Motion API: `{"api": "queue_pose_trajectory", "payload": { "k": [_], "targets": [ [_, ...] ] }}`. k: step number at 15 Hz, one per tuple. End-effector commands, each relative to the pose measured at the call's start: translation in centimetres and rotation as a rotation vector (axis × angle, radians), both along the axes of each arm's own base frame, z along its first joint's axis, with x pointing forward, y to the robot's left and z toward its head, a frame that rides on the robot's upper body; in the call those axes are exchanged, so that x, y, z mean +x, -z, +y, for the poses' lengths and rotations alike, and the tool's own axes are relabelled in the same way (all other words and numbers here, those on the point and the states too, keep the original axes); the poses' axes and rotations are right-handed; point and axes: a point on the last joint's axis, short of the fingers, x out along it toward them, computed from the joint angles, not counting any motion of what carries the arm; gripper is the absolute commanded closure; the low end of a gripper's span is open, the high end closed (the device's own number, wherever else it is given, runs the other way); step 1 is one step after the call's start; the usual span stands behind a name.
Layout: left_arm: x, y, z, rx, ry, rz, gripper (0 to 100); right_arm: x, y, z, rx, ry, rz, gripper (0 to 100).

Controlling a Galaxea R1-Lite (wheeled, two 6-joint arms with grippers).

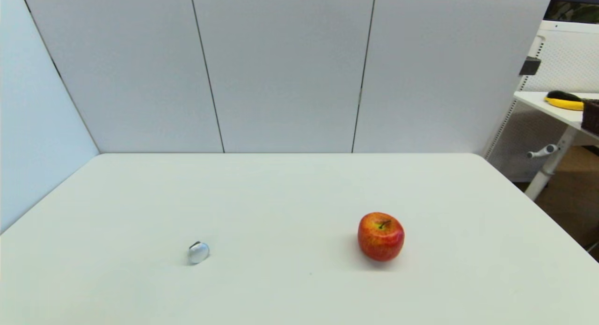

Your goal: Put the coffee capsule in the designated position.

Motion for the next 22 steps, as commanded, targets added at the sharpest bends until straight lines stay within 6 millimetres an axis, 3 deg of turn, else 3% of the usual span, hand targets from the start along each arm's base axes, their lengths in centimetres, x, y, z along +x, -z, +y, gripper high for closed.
{"api": "queue_pose_trajectory", "payload": {
  "k": [1,18,20,22],
  "targets": [
    [0.0,0.0,0.0,0.001,0.000,-0.001,0,0.0,0.0,0.0,0.000,0.000,0.002,0],
    [0.0,0.1,0.0,-0.053,-0.006,0.009,0,0.0,0.0,0.0,0.000,0.001,0.002,0],
    [0.3,-1.5,0.0,-0.049,-0.008,0.020,0,0.0,0.0,0.0,0.000,0.000,0.002,0],
    [1.7,-5.2,0.0,-0.044,-0.010,0.055,0,0.0,0.0,0.0,0.000,0.001,0.002,0]
  ]
}}
